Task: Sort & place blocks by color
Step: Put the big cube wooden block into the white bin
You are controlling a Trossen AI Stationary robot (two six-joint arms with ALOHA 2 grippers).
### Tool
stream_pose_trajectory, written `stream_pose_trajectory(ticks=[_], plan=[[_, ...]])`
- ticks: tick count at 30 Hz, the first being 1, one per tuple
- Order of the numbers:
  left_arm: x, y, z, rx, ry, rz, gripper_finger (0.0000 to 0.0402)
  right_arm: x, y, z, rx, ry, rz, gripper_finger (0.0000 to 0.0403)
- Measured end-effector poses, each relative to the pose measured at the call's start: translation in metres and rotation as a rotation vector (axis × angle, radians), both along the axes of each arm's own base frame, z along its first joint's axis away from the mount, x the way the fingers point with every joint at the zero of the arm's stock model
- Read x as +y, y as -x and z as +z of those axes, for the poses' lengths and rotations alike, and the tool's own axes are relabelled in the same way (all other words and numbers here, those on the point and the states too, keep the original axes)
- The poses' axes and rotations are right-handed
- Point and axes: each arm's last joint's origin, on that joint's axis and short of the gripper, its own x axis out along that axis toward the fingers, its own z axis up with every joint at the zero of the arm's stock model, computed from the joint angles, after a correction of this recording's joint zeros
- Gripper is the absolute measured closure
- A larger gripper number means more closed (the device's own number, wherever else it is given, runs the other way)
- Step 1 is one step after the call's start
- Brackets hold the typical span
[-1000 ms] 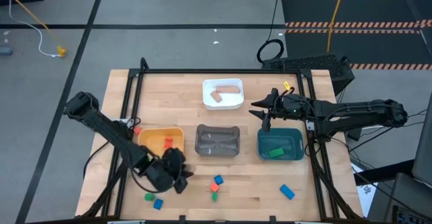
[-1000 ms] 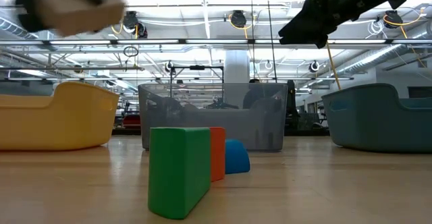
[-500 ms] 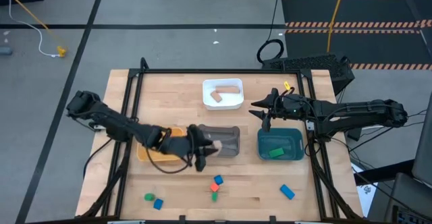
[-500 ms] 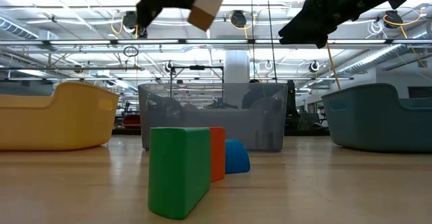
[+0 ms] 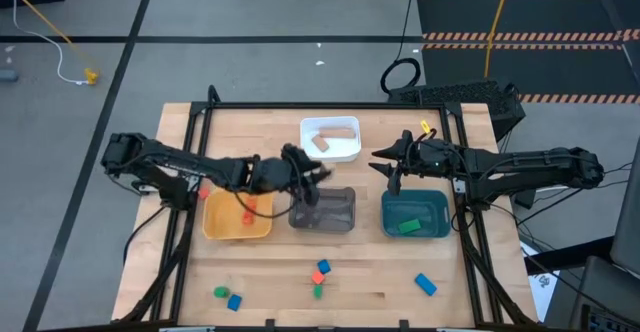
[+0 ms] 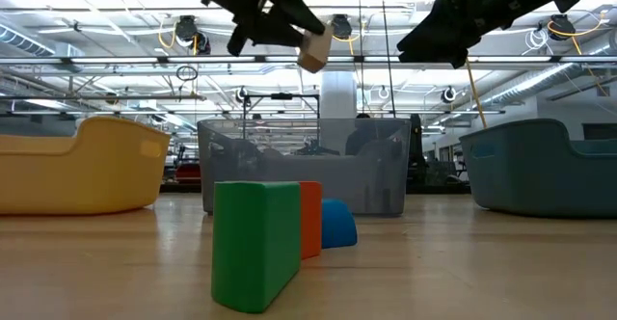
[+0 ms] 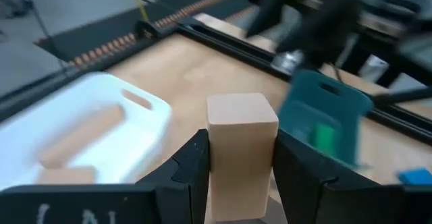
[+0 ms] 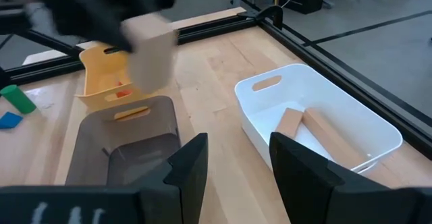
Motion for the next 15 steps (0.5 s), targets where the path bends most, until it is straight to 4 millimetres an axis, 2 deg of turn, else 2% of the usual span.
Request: stream_pose_trajectory(ticks=[8,15], plan=[[0.051,-0.002,-0.004,0.027,-0.071,0.163,0.0272,0.0,-0.001,0.003,-0.035,0.002,0.005,0.0252],[0.094,-0.016,-0.041,0.086,-0.045,0.289,0.0272,0.0,-0.003,0.011,-0.116,0.001,0.001,0.0252]])
